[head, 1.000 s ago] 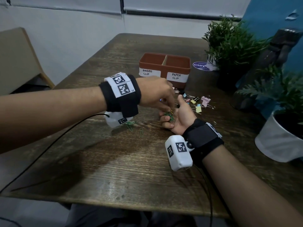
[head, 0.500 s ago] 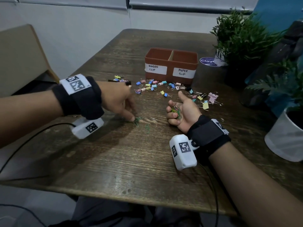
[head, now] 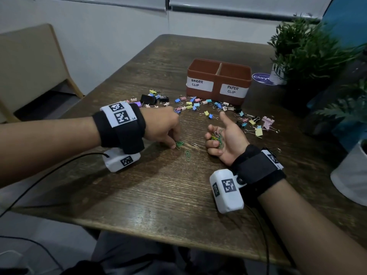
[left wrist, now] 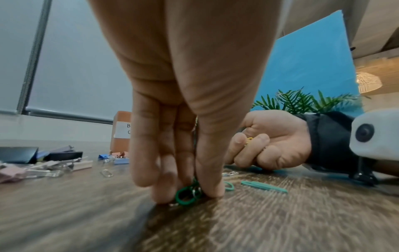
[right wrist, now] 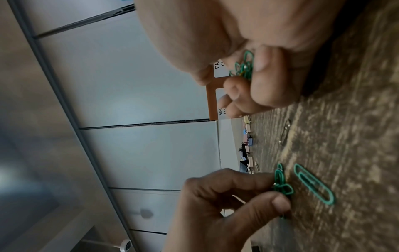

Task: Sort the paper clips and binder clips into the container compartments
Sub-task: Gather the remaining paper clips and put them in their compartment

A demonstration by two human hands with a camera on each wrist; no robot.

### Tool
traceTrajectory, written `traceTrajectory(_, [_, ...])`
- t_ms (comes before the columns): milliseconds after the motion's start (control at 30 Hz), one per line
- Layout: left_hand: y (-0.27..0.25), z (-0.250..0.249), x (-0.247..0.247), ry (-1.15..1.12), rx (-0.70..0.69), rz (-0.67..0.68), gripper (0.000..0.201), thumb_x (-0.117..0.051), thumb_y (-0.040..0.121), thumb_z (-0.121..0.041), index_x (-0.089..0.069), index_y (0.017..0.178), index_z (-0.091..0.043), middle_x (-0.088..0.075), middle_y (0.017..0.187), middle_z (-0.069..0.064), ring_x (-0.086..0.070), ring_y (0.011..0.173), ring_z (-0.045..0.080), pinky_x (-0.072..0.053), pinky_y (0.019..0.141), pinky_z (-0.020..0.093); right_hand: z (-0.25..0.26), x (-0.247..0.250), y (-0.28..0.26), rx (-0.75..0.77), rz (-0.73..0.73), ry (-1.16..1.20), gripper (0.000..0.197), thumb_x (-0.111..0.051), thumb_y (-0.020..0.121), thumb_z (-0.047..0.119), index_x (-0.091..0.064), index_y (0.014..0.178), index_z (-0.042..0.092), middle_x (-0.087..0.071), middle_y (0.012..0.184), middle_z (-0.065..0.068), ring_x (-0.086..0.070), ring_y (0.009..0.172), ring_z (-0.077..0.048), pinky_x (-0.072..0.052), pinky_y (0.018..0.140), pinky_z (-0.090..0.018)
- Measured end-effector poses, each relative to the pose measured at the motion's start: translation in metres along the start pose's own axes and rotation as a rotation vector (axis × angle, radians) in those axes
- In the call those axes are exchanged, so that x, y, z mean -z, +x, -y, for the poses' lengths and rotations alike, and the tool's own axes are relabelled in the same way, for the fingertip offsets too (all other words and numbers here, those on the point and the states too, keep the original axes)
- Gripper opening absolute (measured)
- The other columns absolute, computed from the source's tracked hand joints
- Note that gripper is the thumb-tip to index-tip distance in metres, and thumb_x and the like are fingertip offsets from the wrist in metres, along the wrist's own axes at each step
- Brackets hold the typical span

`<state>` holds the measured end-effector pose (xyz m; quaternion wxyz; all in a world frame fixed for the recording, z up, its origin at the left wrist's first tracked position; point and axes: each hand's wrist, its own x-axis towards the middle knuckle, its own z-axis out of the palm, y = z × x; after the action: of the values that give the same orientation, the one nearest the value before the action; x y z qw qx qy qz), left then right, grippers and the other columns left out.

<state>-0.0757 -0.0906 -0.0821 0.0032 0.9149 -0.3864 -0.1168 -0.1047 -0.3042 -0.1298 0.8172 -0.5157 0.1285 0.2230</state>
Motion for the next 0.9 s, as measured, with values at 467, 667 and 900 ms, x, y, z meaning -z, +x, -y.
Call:
traceTrajectory(467, [0.004,0.003,0.004,-0.164,0.078,0.016,0.012,-0.07,0.088,-0.031,-0.07,0.094,-0.02,-0.067,0.074,-0.013,-0.058,0.062,-0.008,-0.044,0.059,0.006,-0.002,0.0,-0.001,0.023,0.007,0.012,0.055,-0.037,0.096,0.065,-0.051,0.077,0.016,-0.047,0.064,-0.001,-0.034,0.038,-0.009,-0.022,0.031,-0.016])
traceTrajectory(667, [0.02,-0.02,0.045,-0.137,-0.155,-0.237,0.019,-0.069,0.087,-0.038,-0.068,0.096,-0.021,-0.066,0.082,-0.009,-0.06,0.072,0.004,-0.041,0.063,0.006,-0.001,-0.001,-0.003,0.005,0.032,0.008,0.064,-0.032,0.094,0.07,-0.055,0.083,0.012,-0.049,0.065,-0.003,-0.035,0.041,-0.01,-0.02,0.034,-0.015])
traceTrajectory(900, [0.057,-0.045,0.048,0.013,-0.398,-0.289,0.019,-0.076,0.081,-0.037,-0.076,0.097,-0.026,-0.063,0.085,-0.012,-0.052,0.07,-0.007,-0.039,0.065,0.01,0.003,0.004,-0.003,0.031,0.052,0.154,0.072,-0.019,0.097,0.069,-0.05,0.08,0.006,-0.045,0.067,-0.007,-0.035,0.041,-0.011,-0.021,0.033,-0.016])
